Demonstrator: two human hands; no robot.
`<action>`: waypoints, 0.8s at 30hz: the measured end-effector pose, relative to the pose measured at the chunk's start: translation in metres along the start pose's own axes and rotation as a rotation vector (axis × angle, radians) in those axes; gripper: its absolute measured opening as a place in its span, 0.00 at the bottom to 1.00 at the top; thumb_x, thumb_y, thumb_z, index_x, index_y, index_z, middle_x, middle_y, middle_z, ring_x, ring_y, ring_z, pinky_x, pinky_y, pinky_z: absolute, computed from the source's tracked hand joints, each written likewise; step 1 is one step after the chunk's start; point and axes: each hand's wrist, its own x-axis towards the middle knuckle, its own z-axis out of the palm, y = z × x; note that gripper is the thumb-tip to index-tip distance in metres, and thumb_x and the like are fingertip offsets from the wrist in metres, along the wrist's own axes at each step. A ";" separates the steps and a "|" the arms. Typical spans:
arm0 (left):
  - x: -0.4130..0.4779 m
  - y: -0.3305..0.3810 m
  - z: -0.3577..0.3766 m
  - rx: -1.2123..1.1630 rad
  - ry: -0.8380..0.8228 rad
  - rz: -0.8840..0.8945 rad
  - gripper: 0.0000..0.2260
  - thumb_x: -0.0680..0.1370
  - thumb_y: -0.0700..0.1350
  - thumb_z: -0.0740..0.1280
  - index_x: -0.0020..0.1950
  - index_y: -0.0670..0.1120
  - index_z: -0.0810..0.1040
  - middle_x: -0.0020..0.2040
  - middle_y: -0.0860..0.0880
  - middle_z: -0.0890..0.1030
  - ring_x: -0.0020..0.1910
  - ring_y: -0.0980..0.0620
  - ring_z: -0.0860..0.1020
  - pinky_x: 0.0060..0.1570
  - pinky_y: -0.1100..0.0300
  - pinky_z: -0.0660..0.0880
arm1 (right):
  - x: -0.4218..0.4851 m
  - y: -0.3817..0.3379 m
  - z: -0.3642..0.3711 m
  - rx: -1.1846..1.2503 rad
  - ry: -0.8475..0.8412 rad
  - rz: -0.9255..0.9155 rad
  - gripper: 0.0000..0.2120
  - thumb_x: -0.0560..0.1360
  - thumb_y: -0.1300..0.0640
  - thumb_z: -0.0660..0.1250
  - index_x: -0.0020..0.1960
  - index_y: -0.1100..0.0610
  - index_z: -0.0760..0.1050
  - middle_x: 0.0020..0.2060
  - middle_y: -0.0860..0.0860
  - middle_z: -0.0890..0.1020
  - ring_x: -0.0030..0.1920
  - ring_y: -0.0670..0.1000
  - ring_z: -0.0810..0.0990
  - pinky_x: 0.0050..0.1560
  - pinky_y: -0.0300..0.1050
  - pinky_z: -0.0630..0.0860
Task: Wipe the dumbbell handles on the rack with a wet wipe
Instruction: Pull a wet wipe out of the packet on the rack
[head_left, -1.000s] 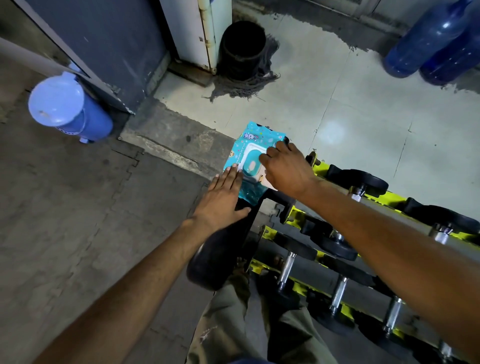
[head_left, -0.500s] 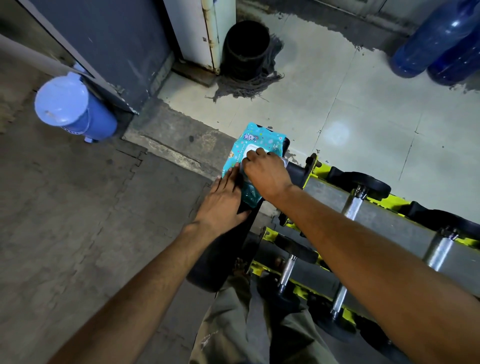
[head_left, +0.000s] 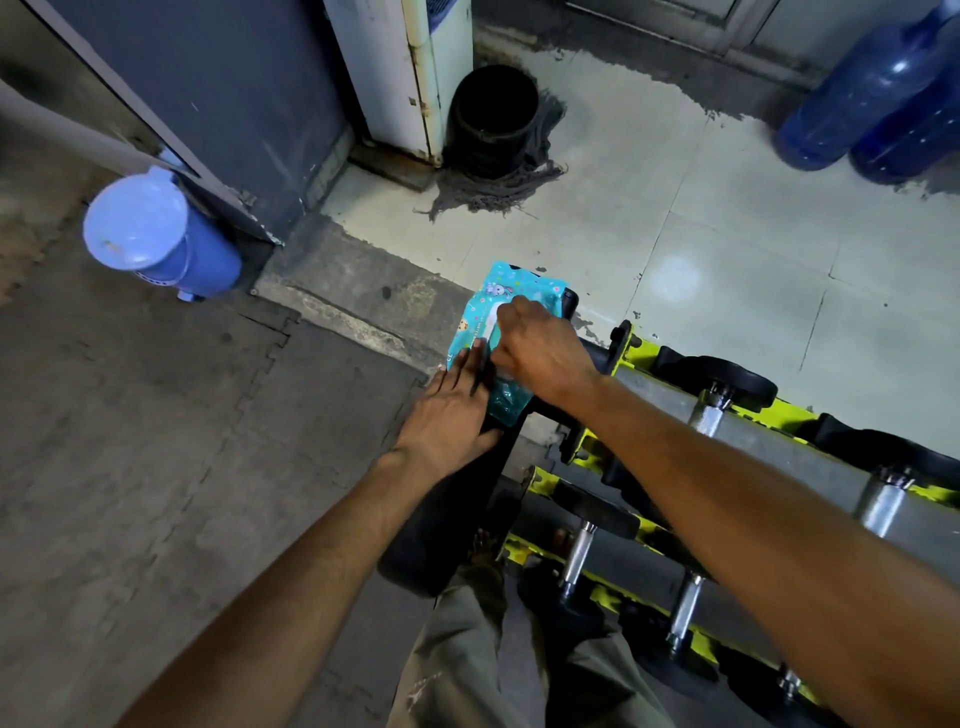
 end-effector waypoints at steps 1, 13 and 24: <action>0.001 0.000 -0.001 -0.013 0.000 -0.004 0.45 0.79 0.59 0.68 0.85 0.40 0.48 0.85 0.39 0.42 0.85 0.41 0.47 0.83 0.46 0.53 | -0.001 0.002 0.000 0.066 0.050 0.031 0.12 0.76 0.54 0.63 0.54 0.61 0.71 0.49 0.58 0.76 0.48 0.60 0.77 0.33 0.50 0.68; 0.002 -0.010 -0.003 -0.055 -0.027 0.069 0.47 0.79 0.55 0.70 0.85 0.39 0.45 0.85 0.38 0.42 0.85 0.41 0.46 0.83 0.47 0.52 | 0.000 0.002 0.004 -0.104 -0.037 -0.016 0.15 0.72 0.62 0.73 0.58 0.60 0.76 0.53 0.57 0.78 0.53 0.58 0.77 0.48 0.53 0.76; 0.002 -0.003 0.003 -0.025 -0.014 0.052 0.46 0.78 0.55 0.69 0.85 0.38 0.47 0.85 0.38 0.43 0.85 0.41 0.47 0.83 0.48 0.51 | -0.010 -0.002 0.003 0.003 -0.010 0.078 0.14 0.72 0.64 0.66 0.58 0.62 0.72 0.53 0.59 0.77 0.52 0.61 0.77 0.41 0.52 0.69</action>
